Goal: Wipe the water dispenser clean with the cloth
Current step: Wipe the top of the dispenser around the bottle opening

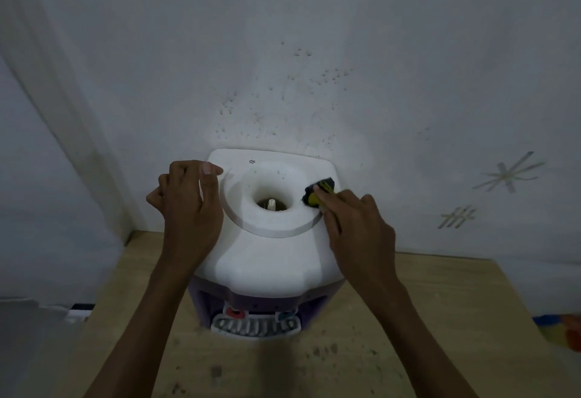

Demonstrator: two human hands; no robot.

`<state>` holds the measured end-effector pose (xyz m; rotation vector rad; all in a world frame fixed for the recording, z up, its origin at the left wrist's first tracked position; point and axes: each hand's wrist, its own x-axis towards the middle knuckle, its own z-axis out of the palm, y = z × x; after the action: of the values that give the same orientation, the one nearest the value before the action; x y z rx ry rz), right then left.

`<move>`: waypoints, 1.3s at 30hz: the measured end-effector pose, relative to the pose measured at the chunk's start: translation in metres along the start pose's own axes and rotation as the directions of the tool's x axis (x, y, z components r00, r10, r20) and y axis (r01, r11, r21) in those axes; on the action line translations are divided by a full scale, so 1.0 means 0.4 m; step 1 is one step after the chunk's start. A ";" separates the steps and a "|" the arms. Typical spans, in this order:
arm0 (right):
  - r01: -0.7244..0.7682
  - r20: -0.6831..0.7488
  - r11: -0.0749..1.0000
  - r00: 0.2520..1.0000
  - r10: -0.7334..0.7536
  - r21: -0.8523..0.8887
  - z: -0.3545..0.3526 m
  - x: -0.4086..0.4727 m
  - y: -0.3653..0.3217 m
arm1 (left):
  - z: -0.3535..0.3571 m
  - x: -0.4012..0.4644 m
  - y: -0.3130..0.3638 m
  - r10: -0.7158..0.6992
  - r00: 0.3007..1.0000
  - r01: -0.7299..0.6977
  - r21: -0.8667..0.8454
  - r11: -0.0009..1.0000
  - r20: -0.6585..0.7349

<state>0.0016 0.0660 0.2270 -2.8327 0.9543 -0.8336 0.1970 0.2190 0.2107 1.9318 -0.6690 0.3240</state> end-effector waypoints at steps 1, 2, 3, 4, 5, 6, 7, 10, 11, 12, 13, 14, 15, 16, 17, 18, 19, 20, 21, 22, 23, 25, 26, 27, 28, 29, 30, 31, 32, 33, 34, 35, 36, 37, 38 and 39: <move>0.004 -0.015 1.000 1.000 -0.004 -0.012 -0.007 -0.022 -0.013 | 0.000 -0.001 -0.001 0.002 1.000 -0.002 0.005 1.000 0.003; 0.010 -0.033 1.000 0.999 -0.011 -0.021 -0.013 -0.045 -0.029 | 0.001 0.001 0.000 0.006 1.000 -0.006 0.010 1.000 0.006; 0.026 -0.047 0.999 0.999 -0.028 -0.024 -0.017 -0.069 -0.047 | 0.001 0.000 0.000 0.006 1.000 -0.006 0.014 1.000 0.010; 0.052 -0.060 0.999 0.997 -0.053 -0.016 -0.018 -0.089 -0.067 | 0.001 0.001 0.001 0.006 1.000 -0.007 0.017 1.000 0.012; 0.079 -0.068 0.997 0.995 -0.079 0.000 -0.016 -0.106 -0.085 | 0.001 0.000 0.003 0.008 1.000 -0.008 0.020 1.000 0.016; 0.106 -0.067 0.994 0.992 -0.104 0.017 -0.013 -0.118 -0.104 | 0.001 -0.001 0.004 0.009 1.000 -0.010 0.023 1.000 0.017; 0.121 -0.058 0.992 0.991 -0.119 0.027 -0.008 -0.127 -0.116 | 0.001 -0.002 0.005 0.010 1.000 -0.011 0.026 1.000 0.022; 0.136 -0.048 0.989 0.990 -0.134 0.050 0.000 -0.134 -0.116 | -0.001 -0.003 0.005 0.004 1.000 -0.005 0.026 1.000 0.024; 0.137 -0.048 0.989 0.990 -0.134 0.056 -0.002 -0.136 -0.106 | -0.001 -0.004 0.005 -0.005 1.000 0.004 0.021 1.000 0.025; 0.133 -0.052 0.989 0.990 -0.130 0.060 -0.005 -0.136 -0.094 | -0.001 -0.002 0.005 -0.009 1.000 0.009 0.017 1.000 0.025; 0.118 -0.058 0.991 0.992 -0.115 0.064 -0.007 -0.135 -0.081 | -0.002 -0.003 0.005 -0.010 1.000 0.010 0.016 1.000 0.024; 0.091 -0.066 0.993 0.994 -0.086 0.074 -0.008 -0.132 -0.067 | -0.002 -0.003 0.005 -0.008 1.000 0.008 0.017 1.000 0.019; 0.050 -0.071 0.995 0.996 -0.044 0.082 -0.006 -0.125 -0.054 | -0.002 -0.004 0.005 -0.007 1.000 0.007 0.018 1.000 0.012; 0.002 -0.071 0.996 0.997 0.005 0.088 -0.003 -0.114 -0.042 | -0.002 -0.004 0.005 -0.008 1.000 0.007 0.019 1.000 0.009; -0.044 -0.066 0.995 0.997 0.050 0.088 0.001 -0.098 -0.031 | -0.002 -0.005 0.004 -0.011 1.000 0.011 0.020 1.000 0.009; -0.077 -0.062 0.994 0.995 0.082 0.084 0.005 -0.079 -0.021 | -0.002 -0.005 0.004 -0.011 1.000 0.011 0.022 1.000 0.010; -0.097 -0.056 0.992 0.993 0.101 0.081 0.010 -0.060 -0.014 | -0.001 -0.004 0.004 -0.010 1.000 0.010 0.024 1.000 0.013; -0.106 -0.048 0.991 0.993 0.110 0.085 0.014 -0.044 -0.011 | -0.001 -0.004 0.005 -0.009 1.000 0.008 0.026 1.000 0.016; -0.111 -0.039 0.989 0.993 0.116 0.097 0.015 -0.030 -0.011 | -0.002 -0.004 0.006 -0.011 1.000 0.011 0.026 1.000 0.021; -0.111 -0.031 0.988 0.993 0.115 0.108 0.015 -0.021 -0.013 | -0.002 -0.004 0.007 -0.014 1.000 0.014 0.024 1.000 0.023; -0.108 -0.030 0.988 0.993 0.112 0.110 0.012 -0.018 -0.018 | -0.003 -0.004 0.008 -0.018 0.999 0.018 0.022 1.000 0.027; -0.088 -0.039 0.992 0.995 0.091 0.091 0.000 -0.030 -0.035 | -0.004 -0.003 0.008 -0.019 0.999 0.018 0.016 1.000 0.027; -0.074 -0.038 0.993 0.996 0.078 0.093 -0.007 -0.046 -0.047 | -0.003 -0.003 0.007 -0.018 1.000 0.017 0.012 1.000 0.025; -0.055 -0.041 0.993 0.997 0.059 0.108 -0.013 -0.065 -0.060 | -0.003 -0.003 0.005 -0.017 1.000 0.017 0.010 1.000 0.022; -0.027 -0.042 0.991 0.999 0.032 0.128 -0.017 -0.084 -0.075 | -0.001 0.000 0.004 -0.017 1.000 0.017 0.009 1.000 0.017; 0.001 -0.041 0.989 0.999 0.005 0.147 -0.020 -0.106 -0.091 | 0.000 -0.002 0.003 -0.020 1.000 0.020 0.010 1.000 0.020; 0.031 -0.044 0.988 0.999 -0.024 0.150 -0.022 -0.121 -0.109 | 0.001 -0.001 0.002 -0.022 1.000 0.022 0.009 1.000 0.019; 0.053 -0.042 0.988 0.998 -0.047 0.143 -0.020 -0.129 -0.126 | 0.001 -0.001 0.003 -0.023 1.000 0.023 0.009 1.000 0.018; 0.066 -0.042 0.989 0.997 -0.061 0.135 -0.016 -0.131 -0.141 | 0.000 -0.002 0.002 -0.020 1.000 0.020 0.008 1.000 0.017; 0.076 -0.042 0.989 0.997 -0.071 0.128 -0.010 -0.126 -0.155 | 0.000 -0.003 0.001 -0.016 1.000 0.016 0.008 1.000 0.017; 0.092 -0.032 0.989 0.996 -0.089 0.117 -0.002 -0.116 -0.169 | 0.001 -0.004 0.001 -0.011 1.000 0.011 0.006 1.000 0.016; 0.118 -0.018 0.988 0.993 -0.117 0.104 0.006 -0.107 -0.184 | 0.001 -0.005 0.001 -0.006 1.000 0.006 0.003 1.000 0.015; 0.154 0.000 0.984 0.988 -0.154 0.088 0.019 -0.097 -0.197 | 0.001 -0.006 0.000 0.000 1.000 0.000 -0.004 1.000 0.010; 0.191 0.015 0.979 0.981 -0.193 0.076 0.031 -0.089 -0.207 | 0.001 -0.005 0.001 0.007 1.000 -0.007 -0.016 1.000 0.004; 0.221 0.025 0.972 0.974 -0.224 0.074 0.041 -0.081 -0.213 | 0.001 -0.004 0.001 0.009 1.000 -0.009 -0.032 0.999 -0.001; 0.245 0.034 0.967 0.968 -0.248 0.074 0.044 -0.077 -0.213 | 0.001 -0.004 0.001 0.003 1.000 -0.003 -0.042 0.999 -0.003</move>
<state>0.0368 0.1501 0.2144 -2.9342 0.5616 -0.8037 0.1953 0.2192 0.2101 1.8907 -0.6720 0.3122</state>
